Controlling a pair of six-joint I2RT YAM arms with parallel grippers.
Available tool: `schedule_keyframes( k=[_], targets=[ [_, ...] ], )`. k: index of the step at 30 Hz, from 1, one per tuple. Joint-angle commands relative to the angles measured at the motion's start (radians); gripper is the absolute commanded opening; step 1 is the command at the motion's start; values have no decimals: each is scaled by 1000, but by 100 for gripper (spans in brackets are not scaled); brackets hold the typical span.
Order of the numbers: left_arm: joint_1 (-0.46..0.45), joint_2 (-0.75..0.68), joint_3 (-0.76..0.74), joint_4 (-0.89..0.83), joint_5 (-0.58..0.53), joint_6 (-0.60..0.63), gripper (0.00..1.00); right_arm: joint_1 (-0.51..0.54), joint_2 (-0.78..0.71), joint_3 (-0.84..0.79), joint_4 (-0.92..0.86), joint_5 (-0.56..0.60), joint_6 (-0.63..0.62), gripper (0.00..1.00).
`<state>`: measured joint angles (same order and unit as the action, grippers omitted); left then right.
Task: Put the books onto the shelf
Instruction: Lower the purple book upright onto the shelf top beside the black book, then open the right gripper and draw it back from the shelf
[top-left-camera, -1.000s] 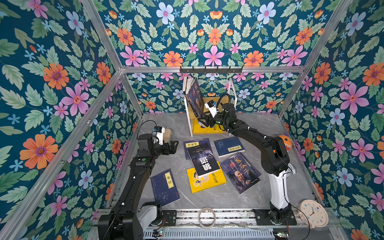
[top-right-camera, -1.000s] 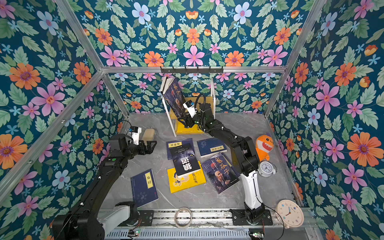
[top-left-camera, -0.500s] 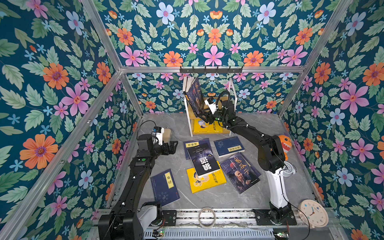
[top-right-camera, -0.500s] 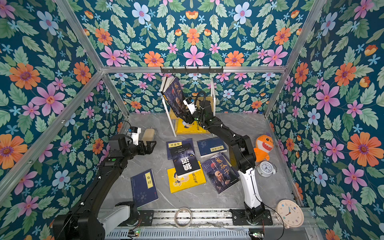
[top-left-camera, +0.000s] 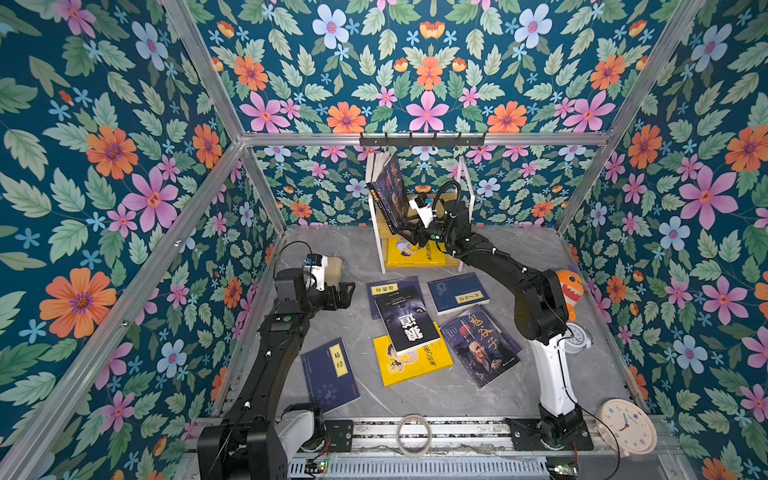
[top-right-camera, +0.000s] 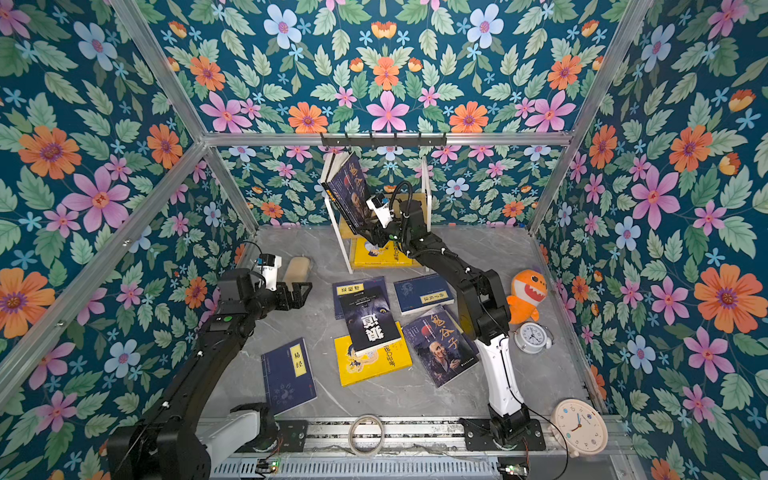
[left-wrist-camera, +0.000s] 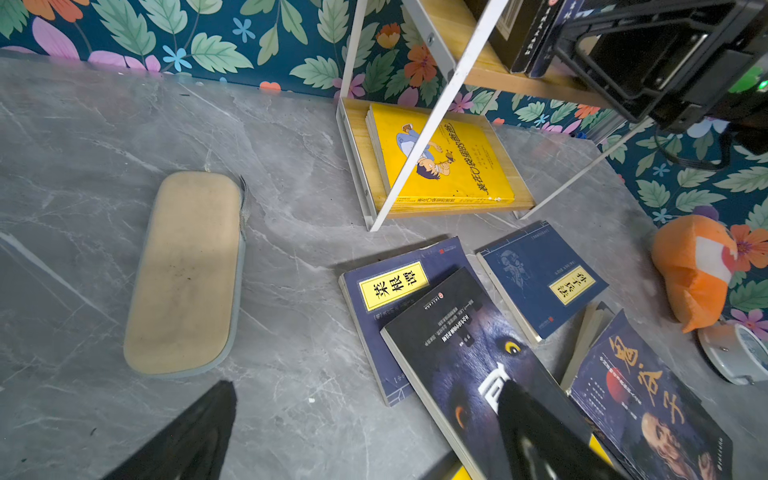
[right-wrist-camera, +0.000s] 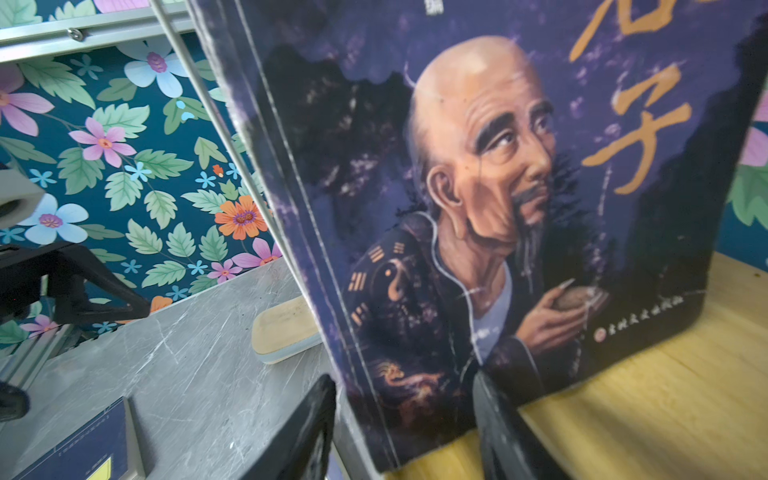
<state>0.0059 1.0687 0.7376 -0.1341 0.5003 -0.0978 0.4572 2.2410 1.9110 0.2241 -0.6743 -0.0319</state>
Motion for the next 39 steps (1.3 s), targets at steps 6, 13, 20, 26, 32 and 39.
schedule_keyframes(
  k=[6,13,20,26,32,39],
  targets=[
    [5,-4,-2,20,11,3,100,1,4,-13,-40,-92,23,54],
    [5,-1,-5,28,20,-1,100,2,-99,-92,-7,-17,50,56],
    [3,-1,-5,27,18,-3,100,18,-228,-161,-70,348,71,29],
    [3,7,0,27,19,-14,100,56,-165,-5,-259,689,44,0],
    [-5,-3,2,21,9,-9,100,72,-64,200,-456,832,75,0],
    [-21,3,-7,27,23,-20,100,93,-262,-49,-355,817,132,0]
  ],
)
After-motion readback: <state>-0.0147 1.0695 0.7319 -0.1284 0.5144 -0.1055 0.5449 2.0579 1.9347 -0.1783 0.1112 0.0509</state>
